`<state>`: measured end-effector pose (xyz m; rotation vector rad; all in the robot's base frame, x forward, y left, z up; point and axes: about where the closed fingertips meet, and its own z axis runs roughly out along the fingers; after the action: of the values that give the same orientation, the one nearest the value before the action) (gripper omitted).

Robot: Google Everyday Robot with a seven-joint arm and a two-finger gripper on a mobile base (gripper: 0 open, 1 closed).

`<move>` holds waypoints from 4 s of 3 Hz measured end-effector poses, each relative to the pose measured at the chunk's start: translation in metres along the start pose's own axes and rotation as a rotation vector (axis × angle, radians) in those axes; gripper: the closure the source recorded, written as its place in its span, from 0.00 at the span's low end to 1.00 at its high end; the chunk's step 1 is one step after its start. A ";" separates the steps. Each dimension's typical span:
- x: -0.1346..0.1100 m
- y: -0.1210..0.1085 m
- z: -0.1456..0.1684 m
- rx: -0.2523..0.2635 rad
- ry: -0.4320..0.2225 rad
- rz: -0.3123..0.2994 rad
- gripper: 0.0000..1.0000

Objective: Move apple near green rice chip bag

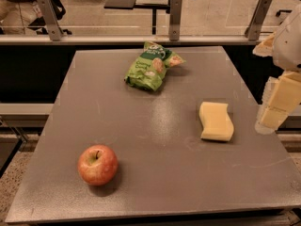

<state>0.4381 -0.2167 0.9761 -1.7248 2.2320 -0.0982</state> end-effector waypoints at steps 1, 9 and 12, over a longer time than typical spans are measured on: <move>0.000 0.000 0.000 0.000 0.000 0.000 0.00; -0.238 0.144 0.140 -0.368 -0.482 -0.447 0.00; -0.259 0.175 0.151 -0.458 -0.519 -0.505 0.17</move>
Offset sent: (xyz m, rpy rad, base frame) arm 0.0061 0.0598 -0.0079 0.1012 -0.0070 0.1331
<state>0.3760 0.0984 0.8440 -2.1927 1.4832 0.7132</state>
